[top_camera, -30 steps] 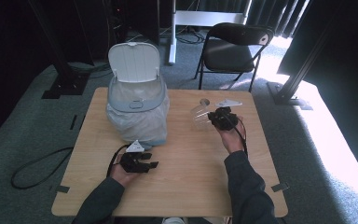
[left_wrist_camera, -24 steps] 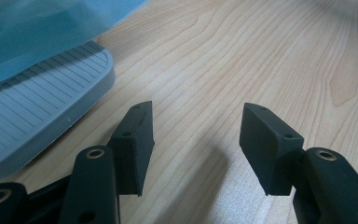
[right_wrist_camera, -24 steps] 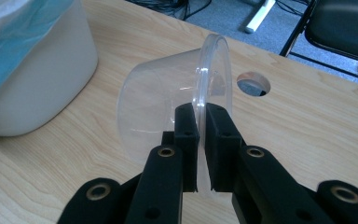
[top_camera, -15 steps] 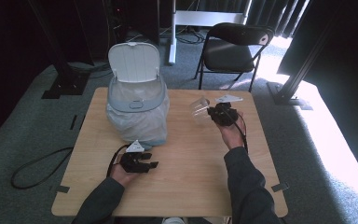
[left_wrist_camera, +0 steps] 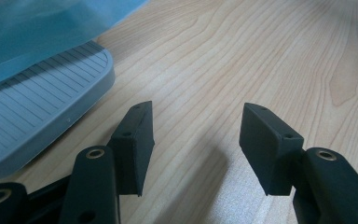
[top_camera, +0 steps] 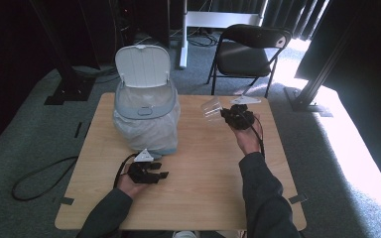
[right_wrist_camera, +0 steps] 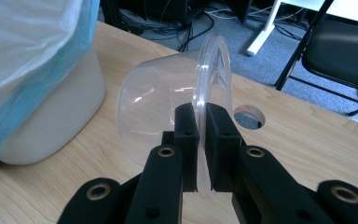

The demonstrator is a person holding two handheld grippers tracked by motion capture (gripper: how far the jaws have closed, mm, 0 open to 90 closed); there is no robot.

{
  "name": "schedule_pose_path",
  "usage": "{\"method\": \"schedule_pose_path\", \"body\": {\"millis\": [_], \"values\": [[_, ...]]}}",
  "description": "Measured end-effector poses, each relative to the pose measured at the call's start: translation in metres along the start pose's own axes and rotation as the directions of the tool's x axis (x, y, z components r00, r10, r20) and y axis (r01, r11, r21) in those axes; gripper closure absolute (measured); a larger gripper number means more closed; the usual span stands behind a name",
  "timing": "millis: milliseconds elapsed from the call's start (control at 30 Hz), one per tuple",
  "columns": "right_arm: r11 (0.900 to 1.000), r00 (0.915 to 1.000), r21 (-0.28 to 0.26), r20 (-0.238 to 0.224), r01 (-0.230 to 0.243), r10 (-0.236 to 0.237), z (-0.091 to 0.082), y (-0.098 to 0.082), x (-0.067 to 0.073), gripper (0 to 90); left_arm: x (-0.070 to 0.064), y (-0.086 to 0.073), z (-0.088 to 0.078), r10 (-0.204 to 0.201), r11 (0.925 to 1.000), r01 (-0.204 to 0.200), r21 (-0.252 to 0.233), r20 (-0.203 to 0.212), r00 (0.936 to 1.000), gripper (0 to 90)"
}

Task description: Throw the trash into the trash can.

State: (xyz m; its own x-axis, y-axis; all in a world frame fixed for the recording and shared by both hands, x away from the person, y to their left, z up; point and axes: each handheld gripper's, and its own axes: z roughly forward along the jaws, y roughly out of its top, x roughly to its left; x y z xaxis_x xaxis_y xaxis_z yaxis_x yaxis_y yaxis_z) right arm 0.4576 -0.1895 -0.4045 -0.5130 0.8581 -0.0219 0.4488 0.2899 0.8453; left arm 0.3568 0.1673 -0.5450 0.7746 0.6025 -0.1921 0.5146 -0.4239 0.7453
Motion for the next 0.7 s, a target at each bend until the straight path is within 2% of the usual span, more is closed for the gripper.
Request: {"method": "schedule_pose_path", "body": {"millis": [700], "values": [[0.998,0.9995,-0.062,-0.021,0.022,-0.023,-0.008,0.027,0.005,84.0,0.0,0.0,0.0,-0.004,1.0,0.004,-0.002,0.001,1.0,45.0]]}}
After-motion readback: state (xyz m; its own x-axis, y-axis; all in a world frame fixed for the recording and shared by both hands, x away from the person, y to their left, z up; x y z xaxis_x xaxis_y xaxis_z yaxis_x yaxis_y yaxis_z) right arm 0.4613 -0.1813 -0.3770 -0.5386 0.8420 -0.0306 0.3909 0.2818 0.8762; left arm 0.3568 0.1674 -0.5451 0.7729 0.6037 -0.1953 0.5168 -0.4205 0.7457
